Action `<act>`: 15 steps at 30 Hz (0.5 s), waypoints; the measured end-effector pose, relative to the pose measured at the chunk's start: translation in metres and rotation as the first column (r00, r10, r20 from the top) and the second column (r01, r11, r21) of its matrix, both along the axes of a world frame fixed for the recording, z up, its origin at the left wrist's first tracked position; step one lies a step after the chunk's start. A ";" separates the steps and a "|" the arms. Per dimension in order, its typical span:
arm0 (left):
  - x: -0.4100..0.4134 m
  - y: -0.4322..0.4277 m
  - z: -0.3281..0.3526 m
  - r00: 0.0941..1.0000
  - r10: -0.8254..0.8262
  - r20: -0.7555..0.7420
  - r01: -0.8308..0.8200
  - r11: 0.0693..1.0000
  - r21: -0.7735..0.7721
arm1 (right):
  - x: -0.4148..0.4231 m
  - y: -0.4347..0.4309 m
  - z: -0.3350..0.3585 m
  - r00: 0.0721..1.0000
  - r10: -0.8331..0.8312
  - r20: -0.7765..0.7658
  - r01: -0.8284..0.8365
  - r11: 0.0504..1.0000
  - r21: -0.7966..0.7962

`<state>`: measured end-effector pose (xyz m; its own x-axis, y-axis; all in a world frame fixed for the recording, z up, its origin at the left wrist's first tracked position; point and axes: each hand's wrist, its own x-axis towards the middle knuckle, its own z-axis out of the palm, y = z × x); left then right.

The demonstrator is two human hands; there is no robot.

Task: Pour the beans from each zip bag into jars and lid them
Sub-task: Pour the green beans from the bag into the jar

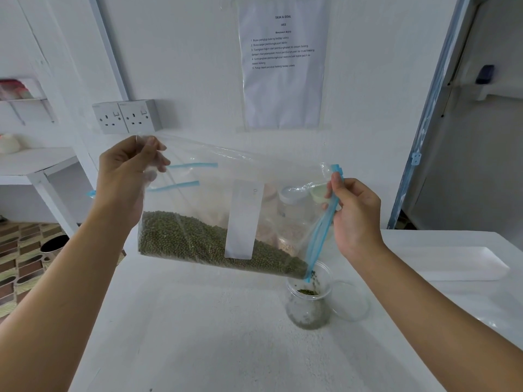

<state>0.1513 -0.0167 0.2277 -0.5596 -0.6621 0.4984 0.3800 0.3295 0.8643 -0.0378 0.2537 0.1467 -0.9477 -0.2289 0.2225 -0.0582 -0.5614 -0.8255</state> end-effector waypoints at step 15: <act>0.000 0.003 0.003 1.000 0.001 0.006 -0.001 1.000 -0.010 | -0.002 0.002 0.002 1.000 0.004 -0.009 -0.003 1.000 0.020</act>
